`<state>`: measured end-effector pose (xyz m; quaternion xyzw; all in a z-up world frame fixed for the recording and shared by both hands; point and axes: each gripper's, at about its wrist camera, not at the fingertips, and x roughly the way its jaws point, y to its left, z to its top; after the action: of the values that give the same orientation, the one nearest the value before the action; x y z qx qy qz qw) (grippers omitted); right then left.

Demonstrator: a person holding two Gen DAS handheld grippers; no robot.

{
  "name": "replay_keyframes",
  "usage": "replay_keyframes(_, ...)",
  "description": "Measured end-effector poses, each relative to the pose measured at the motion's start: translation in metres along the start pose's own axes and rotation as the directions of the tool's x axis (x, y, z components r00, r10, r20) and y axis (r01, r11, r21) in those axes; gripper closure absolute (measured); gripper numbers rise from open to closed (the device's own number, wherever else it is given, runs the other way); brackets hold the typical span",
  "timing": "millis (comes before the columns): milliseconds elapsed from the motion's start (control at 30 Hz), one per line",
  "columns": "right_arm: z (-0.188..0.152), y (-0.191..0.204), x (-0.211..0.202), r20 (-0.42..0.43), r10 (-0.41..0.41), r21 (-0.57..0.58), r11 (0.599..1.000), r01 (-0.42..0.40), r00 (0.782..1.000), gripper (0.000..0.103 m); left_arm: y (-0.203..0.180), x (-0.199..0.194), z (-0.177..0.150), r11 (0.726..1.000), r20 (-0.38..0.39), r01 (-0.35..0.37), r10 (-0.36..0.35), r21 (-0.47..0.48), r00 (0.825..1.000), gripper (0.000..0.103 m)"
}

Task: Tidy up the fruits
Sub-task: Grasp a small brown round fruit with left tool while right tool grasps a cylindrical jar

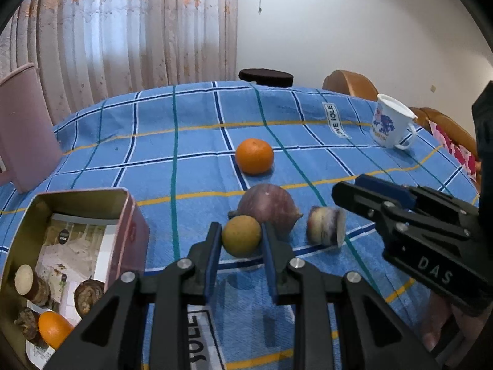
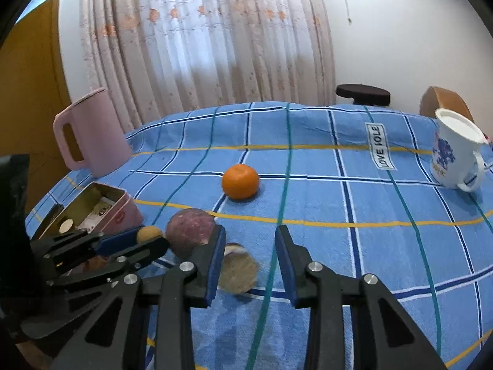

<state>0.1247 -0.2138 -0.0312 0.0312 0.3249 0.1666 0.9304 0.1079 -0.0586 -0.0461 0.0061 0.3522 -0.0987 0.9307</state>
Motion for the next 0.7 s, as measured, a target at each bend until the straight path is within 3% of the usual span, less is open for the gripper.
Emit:
replay_keyframes(133,0.000,0.001,0.008,-0.041,0.010,-0.008,1.000,-0.010,0.999,0.067,0.005,-0.005,-0.001,1.000,0.028,-0.008,0.009,-0.028,1.000,0.076)
replay_keyframes(300,-0.001,0.002,0.022,-0.119,0.085,-0.009,0.996,-0.087,0.989,0.067,0.010,-0.007,0.000,0.998,0.038,-0.010,0.013,-0.057,0.999,0.076)
replay_keyframes(700,-0.010,0.013,0.025,-0.191,0.174,-0.044,0.982,-0.185,0.966,0.067,0.013,-0.010,-0.001,0.998,0.048,0.005,-0.001,-0.070,0.999,0.076)
